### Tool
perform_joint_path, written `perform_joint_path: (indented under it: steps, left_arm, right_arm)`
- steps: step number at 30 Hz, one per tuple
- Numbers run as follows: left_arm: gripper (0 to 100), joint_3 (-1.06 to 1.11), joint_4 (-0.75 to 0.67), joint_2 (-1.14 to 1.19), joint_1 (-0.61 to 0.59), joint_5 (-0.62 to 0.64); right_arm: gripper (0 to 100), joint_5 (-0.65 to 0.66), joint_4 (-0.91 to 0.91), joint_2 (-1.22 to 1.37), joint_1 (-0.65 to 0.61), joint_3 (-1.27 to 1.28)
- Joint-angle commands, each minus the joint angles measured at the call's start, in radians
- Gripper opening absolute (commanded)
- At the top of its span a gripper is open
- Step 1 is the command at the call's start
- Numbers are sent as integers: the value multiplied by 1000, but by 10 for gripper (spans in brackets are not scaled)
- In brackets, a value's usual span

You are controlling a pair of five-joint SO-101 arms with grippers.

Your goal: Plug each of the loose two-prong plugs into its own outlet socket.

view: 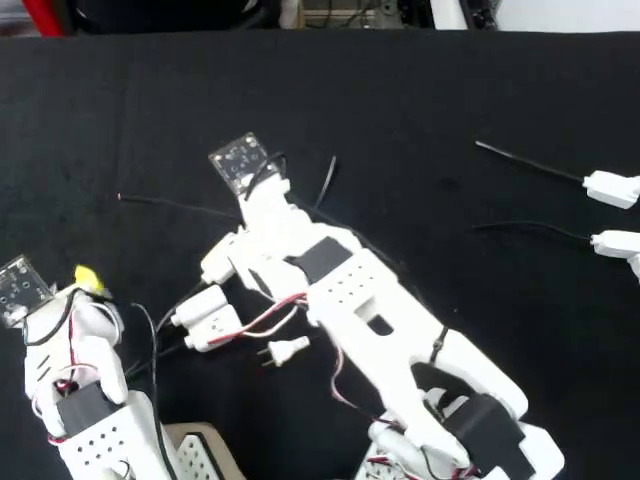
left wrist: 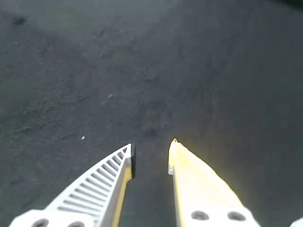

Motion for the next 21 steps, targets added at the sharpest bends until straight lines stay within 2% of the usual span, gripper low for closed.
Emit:
perform_joint_path:
  steps: [1, 6, 14, 21]
  left_arm:
    - [137, -19, 34, -11, -12, -77]
    - [137, -18, 81, -11, -5, -144]
    - [137, 47, -8, -11, -4, -150]
    - [137, 47, -8, -11, -4, -150]
  right_arm:
    - [11, -38, -64, -2, -2, 18]
    - [11, -38, -121, 38, -11, 41]
    - [11, 15, -160, 217, -11, -48]
    - [11, 92, -155, 148, -11, -54]
